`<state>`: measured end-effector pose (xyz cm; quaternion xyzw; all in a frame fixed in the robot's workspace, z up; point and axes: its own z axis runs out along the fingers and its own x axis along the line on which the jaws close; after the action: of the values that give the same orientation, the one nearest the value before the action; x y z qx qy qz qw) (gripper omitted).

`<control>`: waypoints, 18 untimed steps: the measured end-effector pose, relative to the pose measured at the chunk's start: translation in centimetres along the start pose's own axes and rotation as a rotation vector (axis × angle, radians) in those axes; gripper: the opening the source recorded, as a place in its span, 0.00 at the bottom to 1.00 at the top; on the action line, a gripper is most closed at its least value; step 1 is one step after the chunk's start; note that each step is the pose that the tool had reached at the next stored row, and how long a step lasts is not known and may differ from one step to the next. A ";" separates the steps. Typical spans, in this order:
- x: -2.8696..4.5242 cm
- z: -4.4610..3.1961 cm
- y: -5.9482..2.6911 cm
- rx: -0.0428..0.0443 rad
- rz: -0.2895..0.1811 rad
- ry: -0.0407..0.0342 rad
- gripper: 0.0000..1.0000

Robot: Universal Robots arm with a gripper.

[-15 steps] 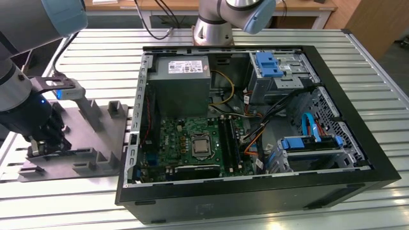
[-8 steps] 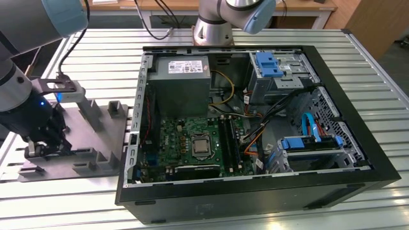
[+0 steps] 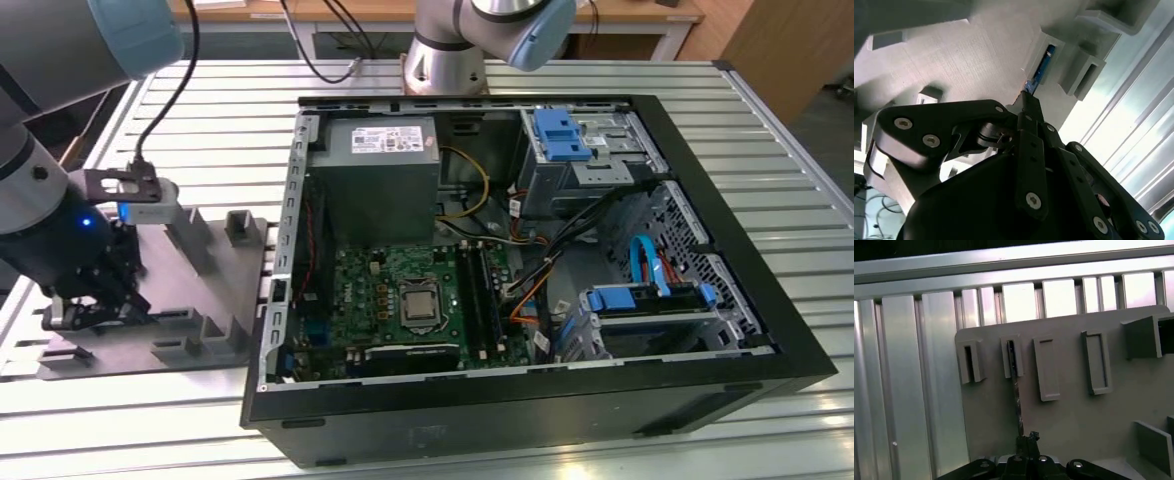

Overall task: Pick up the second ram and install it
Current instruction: 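Pick up the second ram and move it above second insertion slot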

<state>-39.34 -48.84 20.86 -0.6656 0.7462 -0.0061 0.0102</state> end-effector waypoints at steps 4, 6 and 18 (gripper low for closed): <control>0.00 0.06 0.00 0.0005 0.073 0.0016 0.10; 0.00 0.08 0.00 0.0008 0.109 0.0025 0.10; -0.01 0.18 0.01 0.0015 0.191 0.0043 0.10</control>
<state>-39.34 -48.83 20.68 -0.5915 0.8062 -0.0071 0.0096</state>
